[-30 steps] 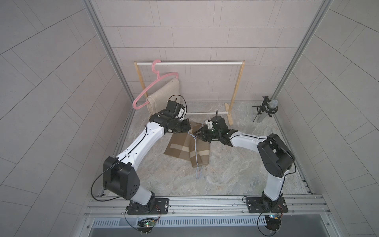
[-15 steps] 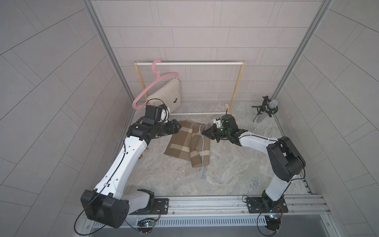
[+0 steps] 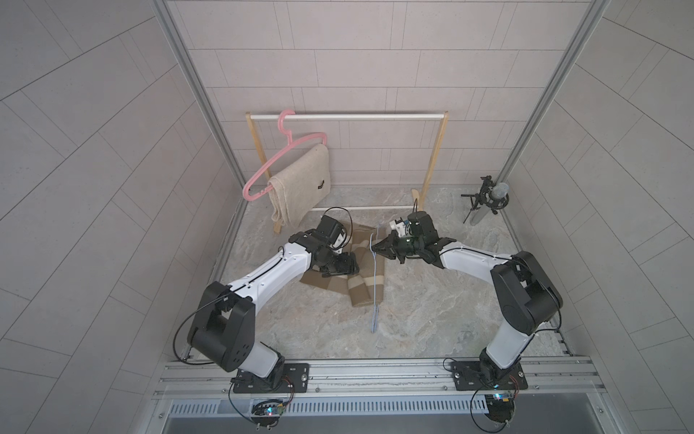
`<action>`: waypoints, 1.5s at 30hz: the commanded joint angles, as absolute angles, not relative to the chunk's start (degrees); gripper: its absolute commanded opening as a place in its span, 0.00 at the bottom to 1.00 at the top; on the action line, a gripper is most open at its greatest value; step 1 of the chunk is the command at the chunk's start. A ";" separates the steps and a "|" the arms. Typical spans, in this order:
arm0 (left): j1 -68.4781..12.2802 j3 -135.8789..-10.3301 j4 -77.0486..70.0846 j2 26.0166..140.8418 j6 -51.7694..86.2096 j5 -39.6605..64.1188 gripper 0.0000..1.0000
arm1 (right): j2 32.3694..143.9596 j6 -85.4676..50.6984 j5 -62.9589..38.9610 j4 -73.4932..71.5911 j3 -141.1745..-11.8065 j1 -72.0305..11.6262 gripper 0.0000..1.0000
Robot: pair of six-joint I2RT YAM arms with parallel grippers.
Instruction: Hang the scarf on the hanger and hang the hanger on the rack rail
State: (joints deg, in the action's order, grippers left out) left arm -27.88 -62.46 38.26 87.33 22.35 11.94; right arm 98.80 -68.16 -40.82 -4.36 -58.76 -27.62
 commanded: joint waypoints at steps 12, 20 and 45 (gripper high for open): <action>-31.07 -69.07 33.34 101.52 20.92 1.72 0.44 | 95.79 -62.95 -41.11 0.23 -57.11 -27.10 0.00; -30.59 -73.73 39.41 98.14 15.30 0.04 0.03 | 93.89 -60.47 -43.83 1.21 -56.38 -25.05 0.00; -12.81 -91.25 55.88 107.24 0.44 10.54 0.01 | 99.55 -56.94 -45.82 1.33 -57.38 -21.07 0.00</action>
State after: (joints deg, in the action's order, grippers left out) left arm -12.69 -90.72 54.78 107.24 1.76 8.69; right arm 98.96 -60.86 -47.53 -2.44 -56.38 -21.41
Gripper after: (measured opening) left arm 0.067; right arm 0.048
